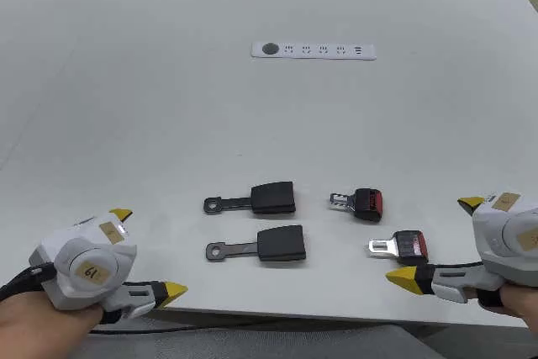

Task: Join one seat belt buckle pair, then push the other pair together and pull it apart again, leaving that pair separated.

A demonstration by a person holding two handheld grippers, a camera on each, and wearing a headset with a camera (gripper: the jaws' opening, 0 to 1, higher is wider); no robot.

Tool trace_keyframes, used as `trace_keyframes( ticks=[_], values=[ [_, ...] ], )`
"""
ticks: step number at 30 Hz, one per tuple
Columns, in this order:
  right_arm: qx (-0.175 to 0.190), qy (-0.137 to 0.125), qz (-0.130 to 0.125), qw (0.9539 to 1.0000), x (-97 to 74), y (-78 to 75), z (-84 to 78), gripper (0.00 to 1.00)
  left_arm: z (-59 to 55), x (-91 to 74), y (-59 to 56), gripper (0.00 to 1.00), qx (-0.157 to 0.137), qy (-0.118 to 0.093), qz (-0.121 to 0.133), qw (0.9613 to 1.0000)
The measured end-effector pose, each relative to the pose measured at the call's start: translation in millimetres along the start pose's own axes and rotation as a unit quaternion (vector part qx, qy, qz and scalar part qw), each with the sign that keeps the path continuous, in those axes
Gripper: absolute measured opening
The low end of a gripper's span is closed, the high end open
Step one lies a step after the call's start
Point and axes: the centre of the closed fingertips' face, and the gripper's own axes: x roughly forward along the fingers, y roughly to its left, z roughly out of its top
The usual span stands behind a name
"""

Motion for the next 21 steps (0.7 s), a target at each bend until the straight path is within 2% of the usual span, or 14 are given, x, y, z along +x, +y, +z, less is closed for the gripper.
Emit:
trace_keyframes(
  ticks=[21],
  values=[
    [-0.003,0.002,-0.001,1.0,0.2,-0.6,-0.8,0.93,-1.3,-0.1,-0.5,0.85,-0.004,0.002,-0.003,1.0]
  ],
)
